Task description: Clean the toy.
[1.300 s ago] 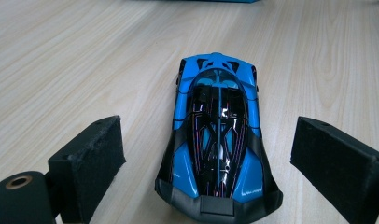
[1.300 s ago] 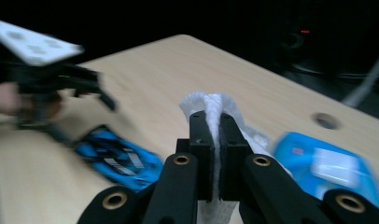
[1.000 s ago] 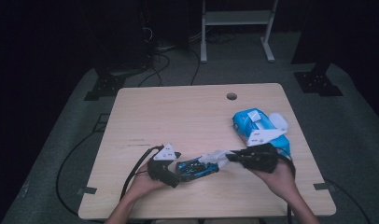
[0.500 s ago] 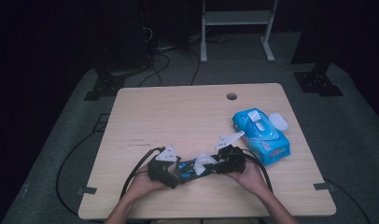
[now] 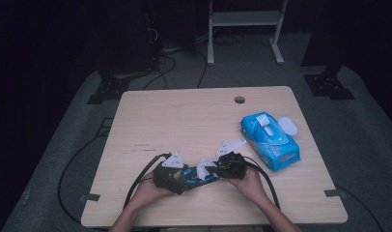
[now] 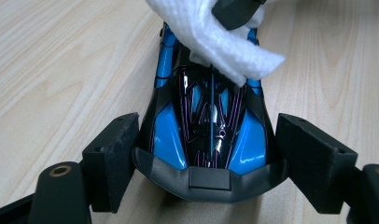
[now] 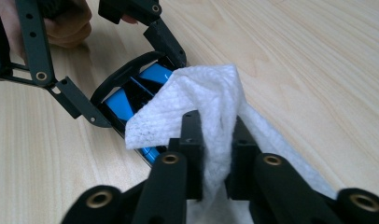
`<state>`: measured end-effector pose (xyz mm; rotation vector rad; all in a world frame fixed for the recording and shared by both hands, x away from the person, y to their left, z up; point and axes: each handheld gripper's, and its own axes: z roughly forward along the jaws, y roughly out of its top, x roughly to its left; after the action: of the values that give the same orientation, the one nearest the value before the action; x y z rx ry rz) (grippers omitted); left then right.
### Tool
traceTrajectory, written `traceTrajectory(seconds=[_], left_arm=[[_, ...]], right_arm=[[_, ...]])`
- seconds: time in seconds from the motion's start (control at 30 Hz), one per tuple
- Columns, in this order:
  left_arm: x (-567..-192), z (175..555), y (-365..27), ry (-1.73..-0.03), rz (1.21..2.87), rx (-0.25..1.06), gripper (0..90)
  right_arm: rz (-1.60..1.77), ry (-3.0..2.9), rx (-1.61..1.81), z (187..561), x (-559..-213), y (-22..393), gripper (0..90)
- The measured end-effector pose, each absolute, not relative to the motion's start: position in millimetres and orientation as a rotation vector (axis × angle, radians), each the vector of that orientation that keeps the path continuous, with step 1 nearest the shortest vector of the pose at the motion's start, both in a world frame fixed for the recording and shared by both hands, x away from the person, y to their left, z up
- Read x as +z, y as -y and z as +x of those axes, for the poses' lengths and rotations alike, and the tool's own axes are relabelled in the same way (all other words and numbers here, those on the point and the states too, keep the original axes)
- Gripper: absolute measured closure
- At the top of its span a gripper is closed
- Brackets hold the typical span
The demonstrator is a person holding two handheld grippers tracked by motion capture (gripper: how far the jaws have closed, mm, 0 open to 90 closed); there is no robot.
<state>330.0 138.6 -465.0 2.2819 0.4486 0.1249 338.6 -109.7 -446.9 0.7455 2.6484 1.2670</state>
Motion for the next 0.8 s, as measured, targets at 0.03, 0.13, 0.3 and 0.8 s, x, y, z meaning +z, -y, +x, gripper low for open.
traceTrajectory(seconds=[0.03, 0.13, 0.3, 0.8], left_arm=[[-465, 330, -139, -0.447, 2.282, 0.125, 23.3], [-465, 330, -138, -0.445, 2.283, 0.127, 23.5], [-465, 330, -138, -0.444, 2.285, 0.131, 23.6], [-465, 331, -135, -0.421, 2.298, 0.142, 23.8]], right_arm=[[0.748, -2.651, 1.271, 339, -448, 111, 81.3], [0.758, -2.659, 1.264, 338, -449, 116, 82.2], [0.781, -2.667, 1.195, 338, -452, 128, 82.9], [0.771, -2.664, 1.236, 334, -457, 132, 85.3]])
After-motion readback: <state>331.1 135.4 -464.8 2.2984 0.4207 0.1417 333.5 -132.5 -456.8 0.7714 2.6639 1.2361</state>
